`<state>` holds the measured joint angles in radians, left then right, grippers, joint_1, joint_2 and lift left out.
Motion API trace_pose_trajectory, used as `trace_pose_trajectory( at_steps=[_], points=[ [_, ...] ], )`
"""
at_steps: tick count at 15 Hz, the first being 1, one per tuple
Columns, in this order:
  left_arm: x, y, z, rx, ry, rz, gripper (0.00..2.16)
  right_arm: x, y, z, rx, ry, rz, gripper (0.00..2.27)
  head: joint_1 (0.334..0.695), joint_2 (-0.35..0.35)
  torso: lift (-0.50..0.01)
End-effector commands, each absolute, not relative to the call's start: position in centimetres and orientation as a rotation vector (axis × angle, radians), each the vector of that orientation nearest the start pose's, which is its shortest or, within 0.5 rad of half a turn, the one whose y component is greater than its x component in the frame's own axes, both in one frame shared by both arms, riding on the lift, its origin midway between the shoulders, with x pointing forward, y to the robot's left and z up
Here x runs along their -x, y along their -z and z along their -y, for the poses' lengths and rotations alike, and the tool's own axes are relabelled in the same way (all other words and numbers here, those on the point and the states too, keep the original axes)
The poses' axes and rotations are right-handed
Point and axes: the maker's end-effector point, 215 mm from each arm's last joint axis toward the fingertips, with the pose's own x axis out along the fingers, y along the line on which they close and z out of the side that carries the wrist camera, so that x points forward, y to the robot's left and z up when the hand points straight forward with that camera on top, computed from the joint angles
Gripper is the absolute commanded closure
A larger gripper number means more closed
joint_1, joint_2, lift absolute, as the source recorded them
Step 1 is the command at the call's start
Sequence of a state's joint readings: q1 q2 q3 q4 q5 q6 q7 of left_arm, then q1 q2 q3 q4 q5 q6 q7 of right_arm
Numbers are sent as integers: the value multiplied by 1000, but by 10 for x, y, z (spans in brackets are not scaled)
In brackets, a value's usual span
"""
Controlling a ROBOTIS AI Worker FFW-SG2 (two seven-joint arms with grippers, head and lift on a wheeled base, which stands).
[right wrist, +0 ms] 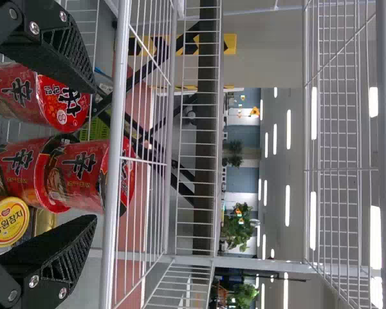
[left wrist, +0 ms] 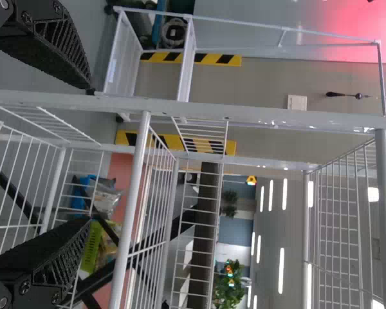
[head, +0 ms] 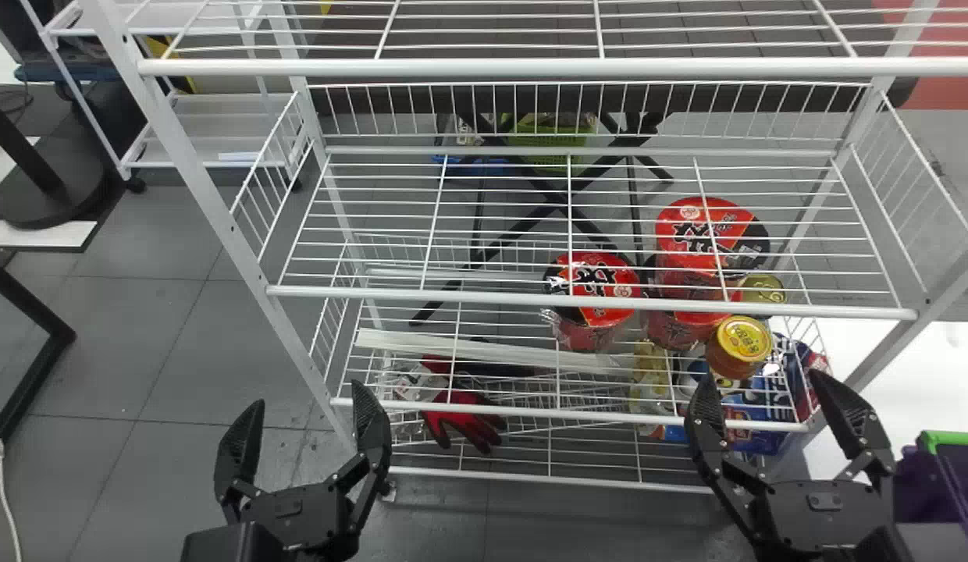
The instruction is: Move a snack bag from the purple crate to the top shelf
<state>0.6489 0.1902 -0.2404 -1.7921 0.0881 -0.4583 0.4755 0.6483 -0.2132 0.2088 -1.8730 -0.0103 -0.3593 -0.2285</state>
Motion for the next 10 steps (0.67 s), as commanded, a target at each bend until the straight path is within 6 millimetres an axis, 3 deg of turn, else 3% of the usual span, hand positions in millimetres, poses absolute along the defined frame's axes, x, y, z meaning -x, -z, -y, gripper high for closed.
trace_pose_trajectory(
  at_steps=[1,10],
  points=[
    [-349,412,-232,74,-208,-20,73,-366,393,183,35,-66,-5,124,695,77,-368],
    [-349,415,-230,71,-202,-32,73,-365,394,178,43,-77,-9,120,695,79,-404]
  ],
)
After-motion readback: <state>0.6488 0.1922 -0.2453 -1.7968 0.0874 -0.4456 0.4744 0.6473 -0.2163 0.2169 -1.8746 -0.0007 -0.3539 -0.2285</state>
